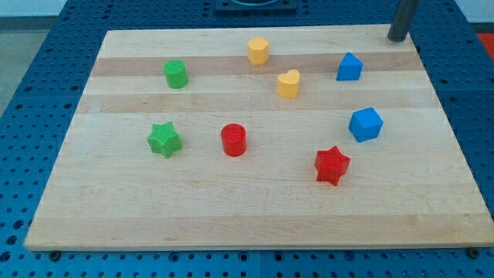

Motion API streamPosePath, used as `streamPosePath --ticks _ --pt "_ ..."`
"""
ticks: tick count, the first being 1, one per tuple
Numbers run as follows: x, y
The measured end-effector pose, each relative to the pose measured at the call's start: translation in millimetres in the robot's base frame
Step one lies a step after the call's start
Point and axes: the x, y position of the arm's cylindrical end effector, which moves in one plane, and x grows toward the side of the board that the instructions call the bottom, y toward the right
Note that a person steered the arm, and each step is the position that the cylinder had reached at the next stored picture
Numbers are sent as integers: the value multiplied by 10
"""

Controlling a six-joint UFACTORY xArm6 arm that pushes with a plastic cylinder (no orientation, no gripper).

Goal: Put your hand to the left of the blue cube

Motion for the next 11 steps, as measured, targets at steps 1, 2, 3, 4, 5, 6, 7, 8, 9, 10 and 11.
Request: streamPosePath --ticks 1,2,3,4,5,6,7,8,9,10,11 --pt "408 -204" --pt "408 -204" --pt "446 -172" --pt "508 -26" --pt "914 148" --pt "1344 79" --pt "1488 -143" --pt "1529 -565" --pt "1529 -694" --pt "1590 -895" --pt "1807 -1391"
